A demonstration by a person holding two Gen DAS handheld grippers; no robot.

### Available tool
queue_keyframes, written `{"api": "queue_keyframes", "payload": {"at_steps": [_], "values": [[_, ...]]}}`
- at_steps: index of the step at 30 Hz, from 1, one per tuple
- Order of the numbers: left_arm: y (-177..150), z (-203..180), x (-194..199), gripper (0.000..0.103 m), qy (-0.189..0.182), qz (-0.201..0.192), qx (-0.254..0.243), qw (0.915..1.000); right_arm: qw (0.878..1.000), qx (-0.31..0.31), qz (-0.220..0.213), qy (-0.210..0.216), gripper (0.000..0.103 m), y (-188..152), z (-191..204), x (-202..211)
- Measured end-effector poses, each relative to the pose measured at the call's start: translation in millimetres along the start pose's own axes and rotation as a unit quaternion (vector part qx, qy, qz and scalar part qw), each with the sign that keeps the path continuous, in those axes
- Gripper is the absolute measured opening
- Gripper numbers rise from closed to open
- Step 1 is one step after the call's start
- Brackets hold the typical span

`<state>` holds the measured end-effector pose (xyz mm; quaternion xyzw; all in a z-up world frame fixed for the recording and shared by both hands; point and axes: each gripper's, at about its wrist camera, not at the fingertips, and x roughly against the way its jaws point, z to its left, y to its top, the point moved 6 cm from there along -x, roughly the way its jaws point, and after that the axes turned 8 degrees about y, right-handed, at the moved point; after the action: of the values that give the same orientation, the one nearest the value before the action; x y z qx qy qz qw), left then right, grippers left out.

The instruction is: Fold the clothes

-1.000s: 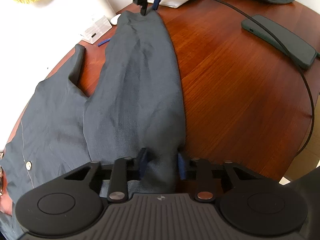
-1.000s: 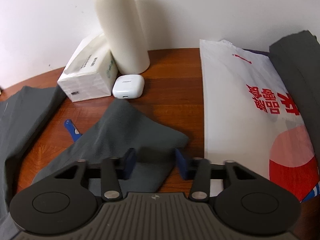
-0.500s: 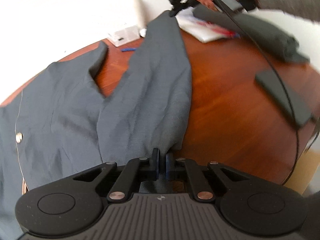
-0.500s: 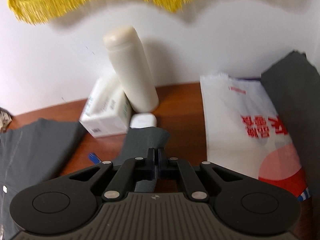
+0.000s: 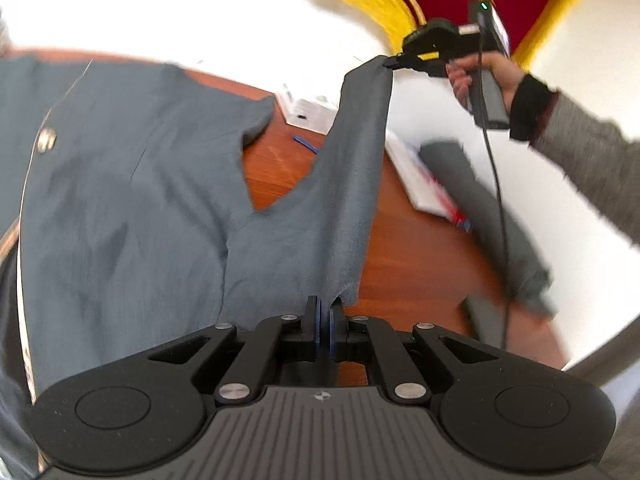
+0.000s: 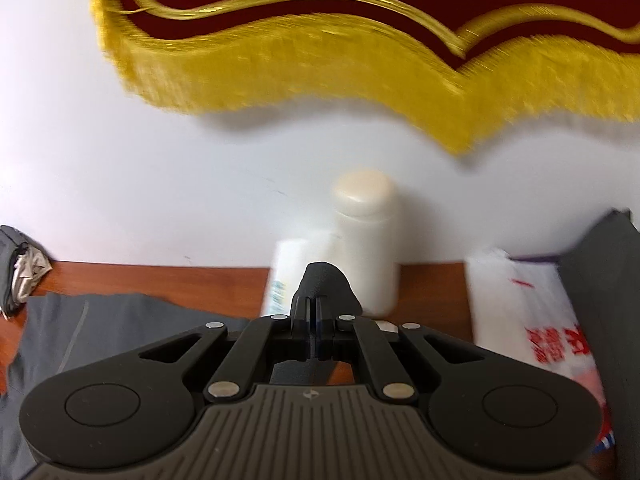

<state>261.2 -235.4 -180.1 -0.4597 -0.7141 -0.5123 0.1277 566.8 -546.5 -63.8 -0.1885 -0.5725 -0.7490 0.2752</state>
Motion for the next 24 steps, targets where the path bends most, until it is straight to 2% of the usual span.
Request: {"api": "queue_keyframes", "payload": {"at_steps": [4, 7, 11, 14, 19, 24], "values": [[7, 29, 5, 0.004, -0.037, -0.002, 0.071, 0.9968, 1.000, 0.028, 0.001, 0.014, 0.002, 17, 56, -33], [11, 57, 6, 0.004, -0.065, -0.002, 0.137, 0.9885, 0.998, 0.051, 0.010, 0.024, 0.002, 23, 101, -64], [5, 81, 5, 0.004, -0.087, 0.009, 0.187, 0.9784, 0.995, 0.086, 0.041, 0.035, 0.002, 13, 159, -120], [0, 88, 4, 0.004, -0.102, 0.022, 0.196, 0.9750, 0.990, 0.113, 0.068, 0.042, 0.002, -2, 201, -157], [-8, 88, -6, 0.004, -0.132, 0.065, 0.170, 0.9745, 0.976, 0.178, 0.115, 0.049, 0.002, -43, 272, -223], [-19, 82, -17, 0.004, -0.146, 0.085, 0.143, 0.9752, 0.961, 0.230, 0.144, 0.053, 0.002, -80, 321, -251]]}}
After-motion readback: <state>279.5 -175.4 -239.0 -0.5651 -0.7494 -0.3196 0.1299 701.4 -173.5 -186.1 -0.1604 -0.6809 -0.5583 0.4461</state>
